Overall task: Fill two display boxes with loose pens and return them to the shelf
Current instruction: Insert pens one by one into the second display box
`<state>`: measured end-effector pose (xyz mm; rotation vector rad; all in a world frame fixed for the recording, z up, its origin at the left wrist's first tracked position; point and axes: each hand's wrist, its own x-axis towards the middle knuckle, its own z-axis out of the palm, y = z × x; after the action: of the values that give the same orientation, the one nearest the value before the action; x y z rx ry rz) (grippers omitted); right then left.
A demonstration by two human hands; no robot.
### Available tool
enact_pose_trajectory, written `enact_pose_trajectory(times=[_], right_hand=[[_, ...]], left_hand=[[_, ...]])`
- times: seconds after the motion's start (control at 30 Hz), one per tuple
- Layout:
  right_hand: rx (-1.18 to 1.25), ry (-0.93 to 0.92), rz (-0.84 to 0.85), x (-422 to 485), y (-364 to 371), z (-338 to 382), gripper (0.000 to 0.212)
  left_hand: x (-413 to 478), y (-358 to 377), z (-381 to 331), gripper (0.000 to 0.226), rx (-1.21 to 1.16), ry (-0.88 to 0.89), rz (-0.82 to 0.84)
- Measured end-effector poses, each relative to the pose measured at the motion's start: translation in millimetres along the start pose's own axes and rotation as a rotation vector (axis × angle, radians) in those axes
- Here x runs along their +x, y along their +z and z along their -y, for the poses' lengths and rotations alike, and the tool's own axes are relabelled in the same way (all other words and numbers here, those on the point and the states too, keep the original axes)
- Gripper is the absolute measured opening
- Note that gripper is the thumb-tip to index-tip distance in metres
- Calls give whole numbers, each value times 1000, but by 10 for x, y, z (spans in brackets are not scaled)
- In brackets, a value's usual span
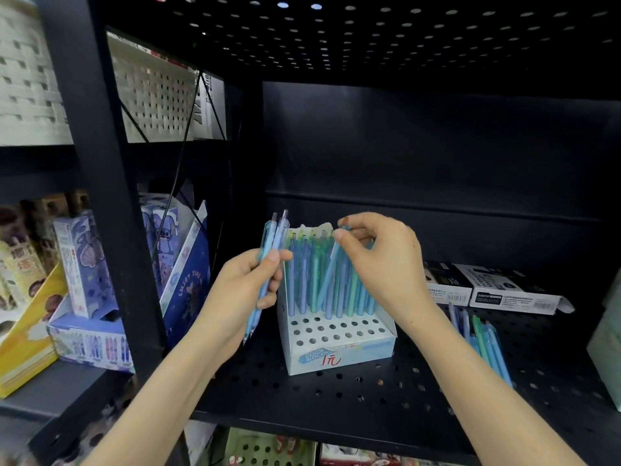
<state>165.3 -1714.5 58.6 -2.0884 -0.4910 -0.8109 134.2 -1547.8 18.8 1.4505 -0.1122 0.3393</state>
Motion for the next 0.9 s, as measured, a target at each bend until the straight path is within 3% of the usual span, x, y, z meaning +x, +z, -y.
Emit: enact_pose_trajectory(times=[0.33,0.57,0.77,0.9], right_hand=[[-114,-49,29,-11,150,-147,17],[-286,-160,-126,35,251,-145,7],[-367,-76,52,66,279,-147,14],[-176,-87,-1,0,241,-68,30]], left_hand=[[23,38,16,19,73,47,61],[52,50,44,16,73,83,75],[60,22,51,15,80,104,85],[57,-2,74,16,128,119,85]])
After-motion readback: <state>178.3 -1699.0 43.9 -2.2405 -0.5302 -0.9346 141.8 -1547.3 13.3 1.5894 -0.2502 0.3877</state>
